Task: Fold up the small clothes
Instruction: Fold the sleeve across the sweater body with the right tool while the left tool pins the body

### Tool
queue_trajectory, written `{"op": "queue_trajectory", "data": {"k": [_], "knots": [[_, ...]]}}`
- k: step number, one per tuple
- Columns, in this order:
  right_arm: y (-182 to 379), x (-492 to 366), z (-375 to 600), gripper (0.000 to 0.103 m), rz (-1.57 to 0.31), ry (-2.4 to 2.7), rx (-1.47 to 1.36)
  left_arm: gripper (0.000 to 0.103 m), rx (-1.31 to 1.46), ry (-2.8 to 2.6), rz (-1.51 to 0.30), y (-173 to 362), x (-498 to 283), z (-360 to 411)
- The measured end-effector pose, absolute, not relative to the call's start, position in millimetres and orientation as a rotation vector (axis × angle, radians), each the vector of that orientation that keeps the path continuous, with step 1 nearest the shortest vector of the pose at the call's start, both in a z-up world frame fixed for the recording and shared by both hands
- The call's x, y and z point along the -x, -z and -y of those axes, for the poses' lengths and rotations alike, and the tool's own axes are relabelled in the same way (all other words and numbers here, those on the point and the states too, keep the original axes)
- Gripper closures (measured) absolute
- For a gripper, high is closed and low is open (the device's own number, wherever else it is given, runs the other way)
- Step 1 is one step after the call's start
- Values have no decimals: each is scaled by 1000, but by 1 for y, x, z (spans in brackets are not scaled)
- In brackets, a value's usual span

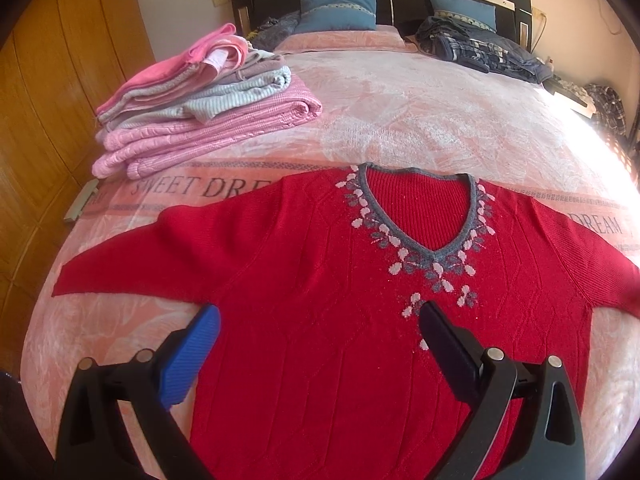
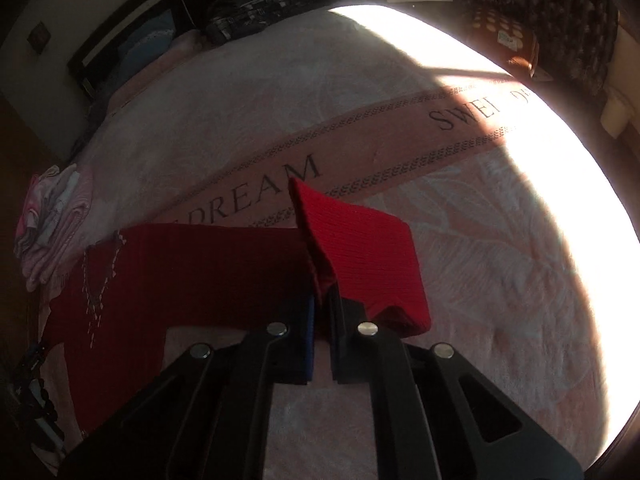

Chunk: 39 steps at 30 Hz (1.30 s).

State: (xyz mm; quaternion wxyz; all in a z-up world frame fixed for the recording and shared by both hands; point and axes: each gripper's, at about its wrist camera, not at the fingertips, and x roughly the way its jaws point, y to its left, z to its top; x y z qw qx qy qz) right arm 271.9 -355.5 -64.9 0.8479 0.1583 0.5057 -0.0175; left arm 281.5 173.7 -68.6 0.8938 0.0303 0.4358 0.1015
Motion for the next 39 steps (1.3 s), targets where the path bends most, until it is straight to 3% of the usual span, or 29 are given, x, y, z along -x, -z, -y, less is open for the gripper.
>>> {"op": "queue_trajectory", "data": {"k": [15,18,25,31,36,39], "knots": [[94,-356,59,99,-1124,-492,-302,4,-48,-147,-953,94,-288,-217],[115,-365,28,89,-1184,-522,-286,4,-55,-131,-959,98,-288,-215],[115,-343,52,85,-1135,-490,-298,4,-48,-59,-963,98,-294,-194],[117,-297,107,85,-1114,-419,-304,4,14,129,-991,95,-319,-136],[119,-271,136,78,-1093,-413,-318,4,51,231,-1093,116,-357,-87],[118,-261,145,76,-1072,-403,-301,10,123,294,-1143,130,-374,-75]]}}
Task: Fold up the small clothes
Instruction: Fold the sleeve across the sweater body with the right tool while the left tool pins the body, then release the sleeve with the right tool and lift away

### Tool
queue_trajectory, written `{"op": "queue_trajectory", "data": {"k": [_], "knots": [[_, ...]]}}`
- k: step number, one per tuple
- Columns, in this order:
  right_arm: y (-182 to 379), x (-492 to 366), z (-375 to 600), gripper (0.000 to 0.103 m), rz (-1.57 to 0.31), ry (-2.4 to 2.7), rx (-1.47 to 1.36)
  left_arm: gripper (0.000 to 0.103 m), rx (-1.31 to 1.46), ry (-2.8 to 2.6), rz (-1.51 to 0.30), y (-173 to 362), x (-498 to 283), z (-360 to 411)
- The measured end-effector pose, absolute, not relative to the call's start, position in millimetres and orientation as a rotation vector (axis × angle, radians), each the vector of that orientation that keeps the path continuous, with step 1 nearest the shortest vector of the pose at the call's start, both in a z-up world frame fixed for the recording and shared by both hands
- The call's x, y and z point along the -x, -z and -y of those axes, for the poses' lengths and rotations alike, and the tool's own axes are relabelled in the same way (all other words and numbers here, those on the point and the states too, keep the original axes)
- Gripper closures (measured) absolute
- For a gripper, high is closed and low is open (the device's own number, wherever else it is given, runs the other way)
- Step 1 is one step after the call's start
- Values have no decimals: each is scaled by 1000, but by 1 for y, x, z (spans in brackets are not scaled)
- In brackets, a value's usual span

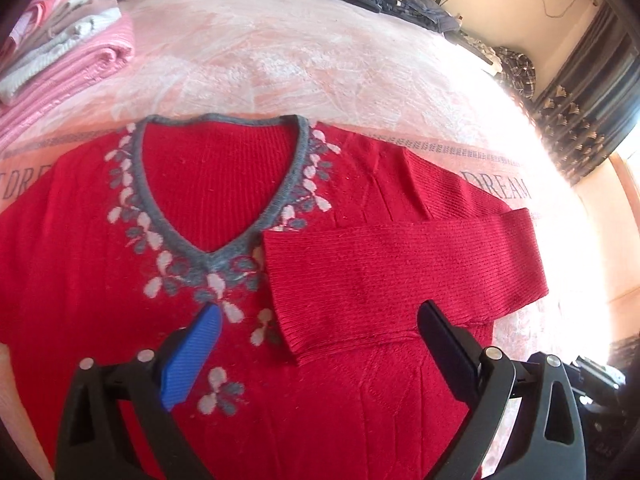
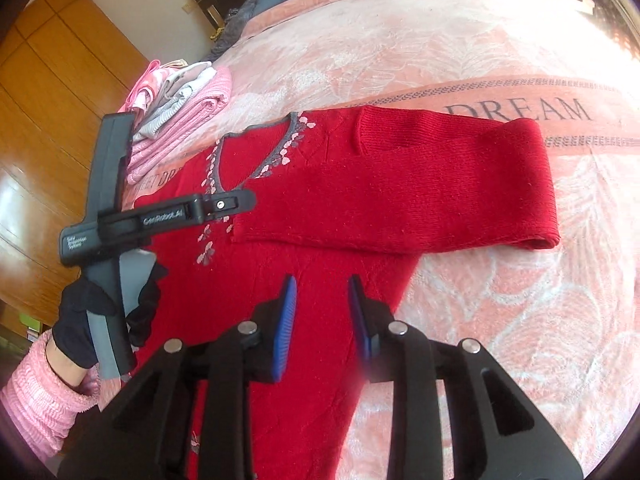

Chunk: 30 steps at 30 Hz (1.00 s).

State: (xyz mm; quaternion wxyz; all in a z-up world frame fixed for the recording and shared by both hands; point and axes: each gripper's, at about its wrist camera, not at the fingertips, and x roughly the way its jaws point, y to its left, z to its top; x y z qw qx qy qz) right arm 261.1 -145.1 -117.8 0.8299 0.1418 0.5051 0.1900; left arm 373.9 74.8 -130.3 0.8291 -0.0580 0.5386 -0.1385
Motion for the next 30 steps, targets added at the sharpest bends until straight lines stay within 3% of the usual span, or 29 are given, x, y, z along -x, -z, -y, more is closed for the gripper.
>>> {"op": "queue_trajectory", "data": {"k": [2,4,6,9,19,30], "knots": [[119,-256,150,75,-1064,-406,-302,23,150,303,-1175,138,-380,-67],[121,-253,154,75,-1060,-406,-315,43,146,316,-1204,144,-384,-58],[124,-251,158,75,-1055,-406,-330,53,118,300,-1213,149,-385,-49],[127,-247,164,75,-1049,-397,-342,95,92,284,-1208,150,-385,-42],[128,-237,175,75,-1051,-375,-367,101,240,281,-1054,110,-361,-77],[110,-252,165,75,-1014,-385,-378,101,238,107,-893,46,-356,-203]]}}
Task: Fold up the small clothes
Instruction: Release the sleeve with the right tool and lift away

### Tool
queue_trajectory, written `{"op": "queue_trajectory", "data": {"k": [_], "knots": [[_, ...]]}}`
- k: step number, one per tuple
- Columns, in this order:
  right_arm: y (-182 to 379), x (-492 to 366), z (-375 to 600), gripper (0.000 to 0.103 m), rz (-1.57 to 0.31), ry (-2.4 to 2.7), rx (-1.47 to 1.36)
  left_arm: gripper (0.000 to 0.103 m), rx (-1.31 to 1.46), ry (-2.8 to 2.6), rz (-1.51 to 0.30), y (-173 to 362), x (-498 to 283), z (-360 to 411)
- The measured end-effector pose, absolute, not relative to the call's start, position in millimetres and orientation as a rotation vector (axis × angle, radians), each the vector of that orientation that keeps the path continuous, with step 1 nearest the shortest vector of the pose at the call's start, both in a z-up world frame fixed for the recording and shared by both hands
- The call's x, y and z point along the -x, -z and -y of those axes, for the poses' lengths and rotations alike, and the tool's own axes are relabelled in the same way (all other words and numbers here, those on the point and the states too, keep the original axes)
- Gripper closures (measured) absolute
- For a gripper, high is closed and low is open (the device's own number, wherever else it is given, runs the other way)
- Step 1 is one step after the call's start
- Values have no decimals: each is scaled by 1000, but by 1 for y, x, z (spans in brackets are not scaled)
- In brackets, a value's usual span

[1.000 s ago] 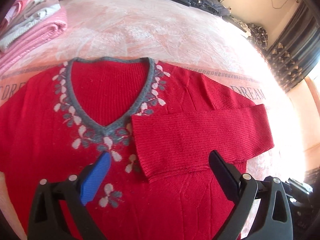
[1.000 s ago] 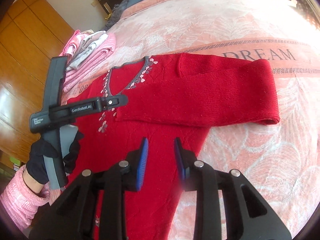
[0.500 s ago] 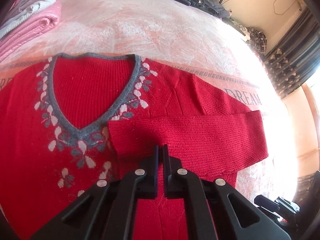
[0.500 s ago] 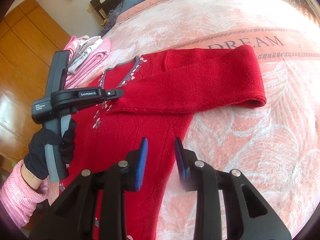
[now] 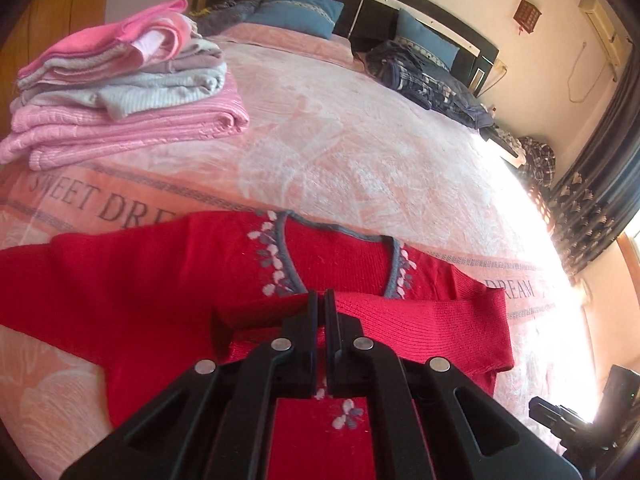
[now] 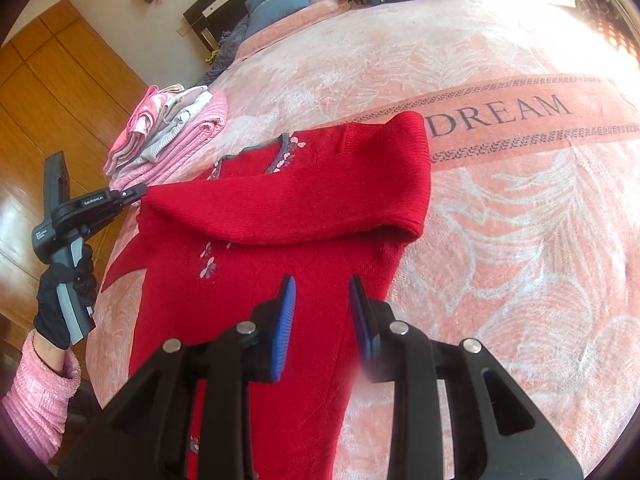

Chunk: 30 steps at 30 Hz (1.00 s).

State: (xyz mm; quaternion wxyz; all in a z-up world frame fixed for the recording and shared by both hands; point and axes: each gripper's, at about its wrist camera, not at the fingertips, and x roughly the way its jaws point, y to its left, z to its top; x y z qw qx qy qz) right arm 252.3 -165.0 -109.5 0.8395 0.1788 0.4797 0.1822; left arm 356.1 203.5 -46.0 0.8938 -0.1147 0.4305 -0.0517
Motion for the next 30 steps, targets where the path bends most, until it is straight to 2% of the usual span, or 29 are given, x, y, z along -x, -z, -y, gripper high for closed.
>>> {"op": "queue_trajectory", "data": {"k": [3,8,10,12,13,15,20,23,26,30], "knots": [[115,-276,152,75,-1027,-381,-389,100,213,80,-933,56,-365,-223],[154,-315,144,75,-1145,-273,-368,98,119,9,-1068,106,-376,-237],[174,-318,150,79,-1210,-235,-367,93,104,-37,-1098,120,-375,-250],[177,-313,158,81,-1197,-263,-394,92,106,-68,-1095,120,-372,-266],[175,-312,161,81,-1196,-267,-403,91,114,-76,-1083,116,-370,-273],[165,-309,160,73,-1169,-264,-377,85,130,-71,-1053,105,-364,-279],[131,-313,141,69,-1092,-304,-366,70,155,18,-1024,87,-365,-253],[128,-324,122,66,-1095,-307,-300,69,140,65,-1048,98,-370,-228],[147,-337,123,65,-1146,-259,-291,69,144,64,-1099,122,-377,-216],[175,-339,144,70,-1177,-268,-402,67,168,52,-1135,150,-381,-220]]}}
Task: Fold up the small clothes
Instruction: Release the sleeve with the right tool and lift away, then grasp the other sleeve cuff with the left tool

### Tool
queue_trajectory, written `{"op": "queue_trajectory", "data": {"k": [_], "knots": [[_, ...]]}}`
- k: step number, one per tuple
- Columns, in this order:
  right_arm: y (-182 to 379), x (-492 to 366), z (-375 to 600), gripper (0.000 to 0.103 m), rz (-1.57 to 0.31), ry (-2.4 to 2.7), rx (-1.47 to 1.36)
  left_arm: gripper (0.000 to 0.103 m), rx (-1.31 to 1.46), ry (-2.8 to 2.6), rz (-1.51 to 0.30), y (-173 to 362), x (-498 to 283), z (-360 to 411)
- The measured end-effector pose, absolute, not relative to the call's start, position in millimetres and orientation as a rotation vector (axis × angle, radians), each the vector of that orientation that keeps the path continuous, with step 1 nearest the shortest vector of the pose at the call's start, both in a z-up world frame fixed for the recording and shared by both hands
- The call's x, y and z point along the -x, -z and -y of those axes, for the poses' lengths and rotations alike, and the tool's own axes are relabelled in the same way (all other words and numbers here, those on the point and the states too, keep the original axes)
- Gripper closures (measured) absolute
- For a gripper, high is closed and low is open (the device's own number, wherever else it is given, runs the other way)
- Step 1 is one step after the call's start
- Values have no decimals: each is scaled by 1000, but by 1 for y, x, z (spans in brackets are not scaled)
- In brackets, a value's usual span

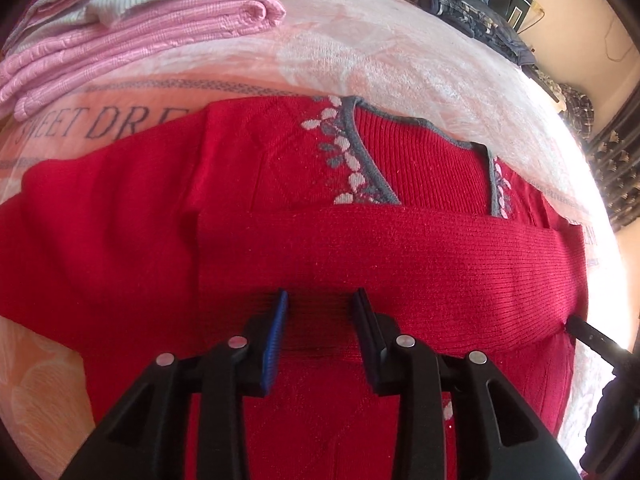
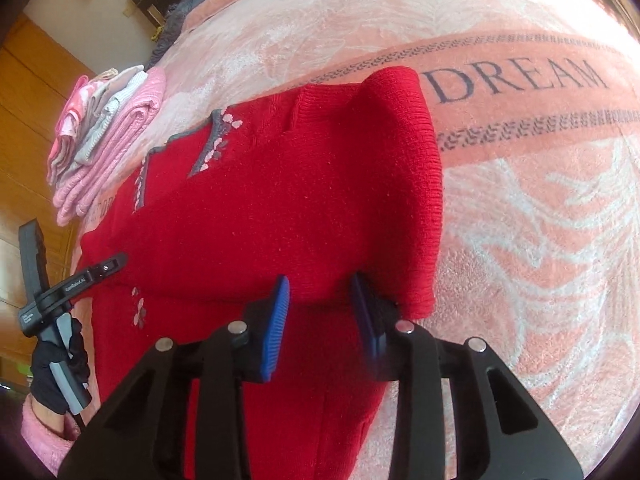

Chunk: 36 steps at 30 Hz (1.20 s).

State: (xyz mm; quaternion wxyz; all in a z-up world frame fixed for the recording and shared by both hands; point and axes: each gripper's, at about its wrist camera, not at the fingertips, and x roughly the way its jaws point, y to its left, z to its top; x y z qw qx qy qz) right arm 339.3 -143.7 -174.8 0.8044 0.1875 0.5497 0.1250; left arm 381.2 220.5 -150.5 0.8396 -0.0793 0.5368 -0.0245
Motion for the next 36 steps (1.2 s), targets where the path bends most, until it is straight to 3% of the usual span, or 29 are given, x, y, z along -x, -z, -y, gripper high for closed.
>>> {"op": "queue_trajectory", "data": {"k": [5,8,11,26,36], "knots": [[170,-332,143,70,-1176,-274,-399,68,189,61,-1139,148,-381,-223],[150,-320,138,63,-1143,-278,-411,68,208,31,-1117,133,-368,-235],[132,-304,124,60,-1132,-304,-349,59,234,19,-1080,117,-344,-264],[125,-253,25,56,-1186,-469,-141,56,576,-445,-991,111,-223,-559],[139,-252,9,54,-1214,-466,-127,56,889,-513,-871,150,-232,-656]]}}
